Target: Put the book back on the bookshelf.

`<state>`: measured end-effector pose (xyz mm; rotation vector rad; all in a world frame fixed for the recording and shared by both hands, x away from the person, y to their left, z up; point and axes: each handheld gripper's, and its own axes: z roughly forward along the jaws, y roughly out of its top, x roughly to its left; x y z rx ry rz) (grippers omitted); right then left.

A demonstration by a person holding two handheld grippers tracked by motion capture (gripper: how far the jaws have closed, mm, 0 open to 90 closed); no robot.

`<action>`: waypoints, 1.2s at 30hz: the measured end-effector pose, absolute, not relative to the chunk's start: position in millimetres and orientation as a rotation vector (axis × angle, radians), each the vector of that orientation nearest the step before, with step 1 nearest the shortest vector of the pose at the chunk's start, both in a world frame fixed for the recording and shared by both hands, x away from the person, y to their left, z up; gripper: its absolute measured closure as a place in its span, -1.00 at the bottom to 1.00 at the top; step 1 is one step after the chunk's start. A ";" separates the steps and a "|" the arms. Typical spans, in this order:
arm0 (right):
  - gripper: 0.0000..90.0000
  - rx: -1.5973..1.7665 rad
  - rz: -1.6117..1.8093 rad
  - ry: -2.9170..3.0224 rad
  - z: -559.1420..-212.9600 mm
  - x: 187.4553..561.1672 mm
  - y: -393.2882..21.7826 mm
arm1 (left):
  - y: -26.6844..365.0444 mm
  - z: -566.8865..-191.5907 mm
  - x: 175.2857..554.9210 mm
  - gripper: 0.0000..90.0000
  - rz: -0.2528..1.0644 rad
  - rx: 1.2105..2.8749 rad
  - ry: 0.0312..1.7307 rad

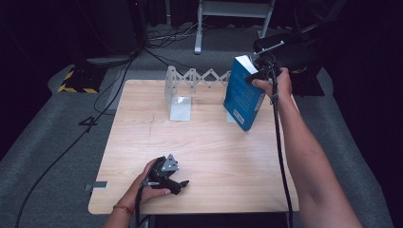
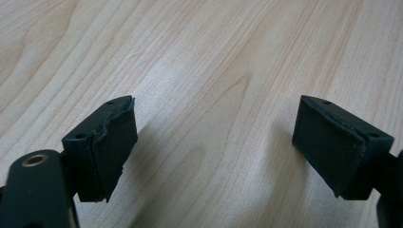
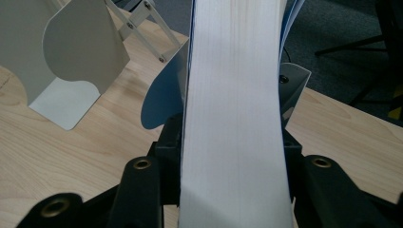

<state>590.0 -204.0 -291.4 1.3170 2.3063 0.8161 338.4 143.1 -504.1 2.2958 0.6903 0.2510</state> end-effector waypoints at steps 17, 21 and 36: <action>0.25 1.299 0.825 2.300 -293.5 583.5 -207.4 | 143.1 -504.1 338.3 -0.66 0.251 2.296 0.690; 0.21 1.296 0.828 2.310 -292.9 581.9 -209.5 | 143.1 -504.1 338.3 -0.66 0.251 2.296 0.690; 0.00 1.270 0.821 2.308 -293.4 563.3 -219.6 | 142.6 -504.3 338.6 -0.67 0.251 2.293 0.693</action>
